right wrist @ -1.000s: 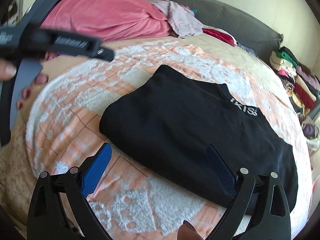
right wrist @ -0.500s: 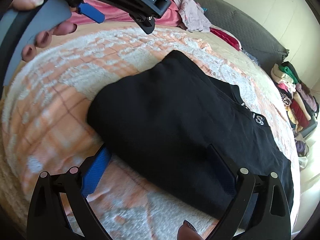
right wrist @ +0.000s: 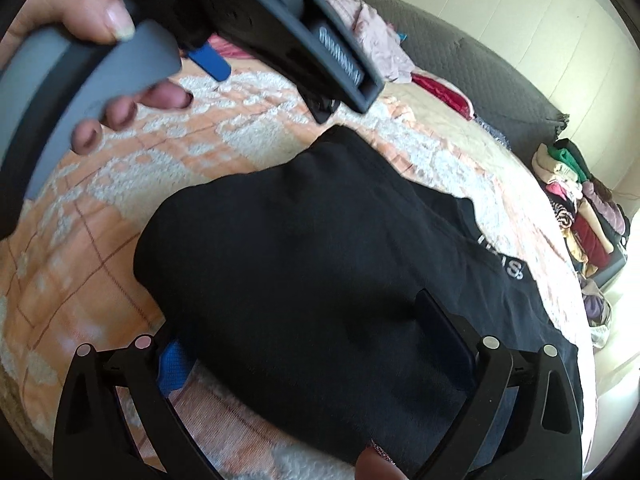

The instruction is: Fold small clothes

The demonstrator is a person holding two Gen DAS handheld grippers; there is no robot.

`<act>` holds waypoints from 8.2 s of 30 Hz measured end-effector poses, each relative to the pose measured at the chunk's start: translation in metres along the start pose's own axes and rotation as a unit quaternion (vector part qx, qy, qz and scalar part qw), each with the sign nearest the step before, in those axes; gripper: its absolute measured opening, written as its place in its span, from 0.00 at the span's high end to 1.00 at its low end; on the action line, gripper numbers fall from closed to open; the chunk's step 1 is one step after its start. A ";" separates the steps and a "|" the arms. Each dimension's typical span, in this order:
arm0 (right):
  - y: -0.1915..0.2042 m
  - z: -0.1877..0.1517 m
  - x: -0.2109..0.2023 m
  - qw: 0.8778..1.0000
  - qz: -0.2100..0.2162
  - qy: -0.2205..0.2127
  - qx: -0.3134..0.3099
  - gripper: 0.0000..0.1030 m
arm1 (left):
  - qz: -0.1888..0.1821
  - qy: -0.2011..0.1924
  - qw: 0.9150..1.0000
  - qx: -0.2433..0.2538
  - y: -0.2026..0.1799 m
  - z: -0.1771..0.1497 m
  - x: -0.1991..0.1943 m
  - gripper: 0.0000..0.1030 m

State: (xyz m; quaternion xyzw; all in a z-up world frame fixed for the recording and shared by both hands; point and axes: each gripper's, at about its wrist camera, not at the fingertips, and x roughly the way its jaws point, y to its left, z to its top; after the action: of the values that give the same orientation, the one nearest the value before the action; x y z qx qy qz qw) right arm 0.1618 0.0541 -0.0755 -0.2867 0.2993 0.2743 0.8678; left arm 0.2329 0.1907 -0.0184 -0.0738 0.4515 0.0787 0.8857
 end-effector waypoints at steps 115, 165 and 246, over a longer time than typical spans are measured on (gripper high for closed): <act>-0.223 -0.223 -0.105 0.836 -0.010 -0.076 0.544 0.80 | -0.217 0.038 0.955 0.198 -0.383 -0.011 0.012 0.49; -0.199 -0.195 -0.228 0.869 -0.129 -0.127 0.460 0.05 | -0.182 -0.090 0.964 0.169 -0.234 -0.065 -0.111 0.09; -0.109 -0.229 -0.220 0.905 -0.138 -0.044 0.400 0.04 | -0.117 -0.054 0.984 0.123 -0.166 -0.188 -0.109 0.09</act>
State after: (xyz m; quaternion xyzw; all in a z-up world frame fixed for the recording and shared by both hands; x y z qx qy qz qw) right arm 0.0020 -0.2393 -0.0405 0.0584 0.3027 0.0212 0.9510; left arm 0.0556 -0.0175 -0.0290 -0.0127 0.3971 -0.0778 0.9144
